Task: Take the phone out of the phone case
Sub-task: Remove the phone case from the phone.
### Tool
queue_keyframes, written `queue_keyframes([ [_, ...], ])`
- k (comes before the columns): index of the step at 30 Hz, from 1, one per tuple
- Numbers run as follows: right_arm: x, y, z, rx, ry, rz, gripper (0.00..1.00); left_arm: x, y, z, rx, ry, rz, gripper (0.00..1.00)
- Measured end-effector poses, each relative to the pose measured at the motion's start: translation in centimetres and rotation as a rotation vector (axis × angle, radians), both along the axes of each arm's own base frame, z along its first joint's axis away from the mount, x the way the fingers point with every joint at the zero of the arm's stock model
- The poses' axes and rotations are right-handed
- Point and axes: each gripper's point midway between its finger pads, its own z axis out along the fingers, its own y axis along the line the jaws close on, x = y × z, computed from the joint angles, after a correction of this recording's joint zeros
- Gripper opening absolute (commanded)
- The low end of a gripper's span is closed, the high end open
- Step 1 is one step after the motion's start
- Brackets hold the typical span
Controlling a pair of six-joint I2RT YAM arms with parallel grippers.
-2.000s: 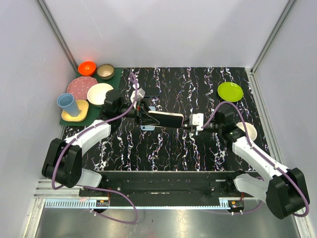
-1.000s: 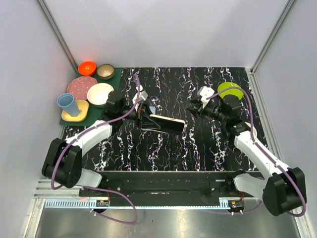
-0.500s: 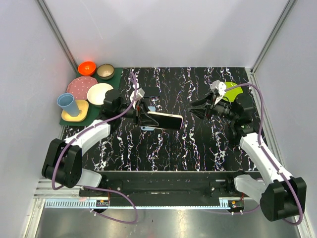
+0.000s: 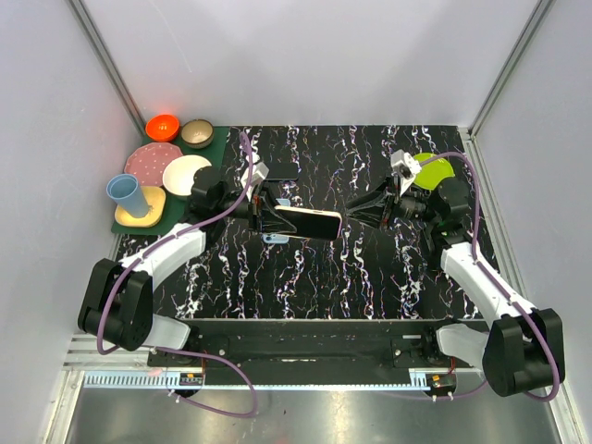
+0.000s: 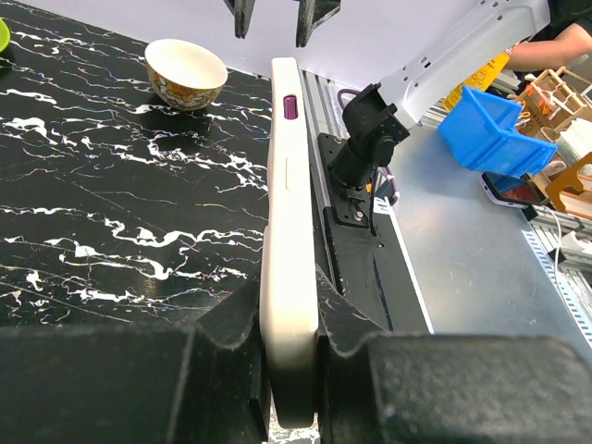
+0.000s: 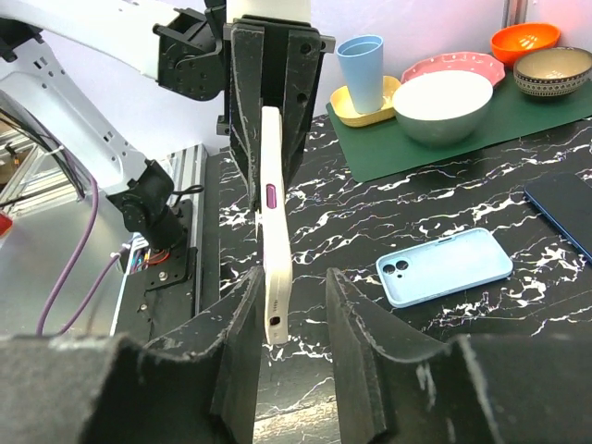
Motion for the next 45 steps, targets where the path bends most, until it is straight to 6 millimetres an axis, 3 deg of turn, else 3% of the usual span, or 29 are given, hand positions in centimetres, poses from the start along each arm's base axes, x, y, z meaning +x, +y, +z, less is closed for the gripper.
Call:
queue_keyframes([
  [13,-0.9,0.1,-0.3,-0.003,-0.009,0.046,0.37,0.0,0.0,0.2,-0.004,-0.004,0.0,0.0],
  [45,-0.6,0.8,-1.1,-0.004,0.005,0.029,0.36,0.0,0.0,0.2,-0.005,-0.004,0.0,0.0],
])
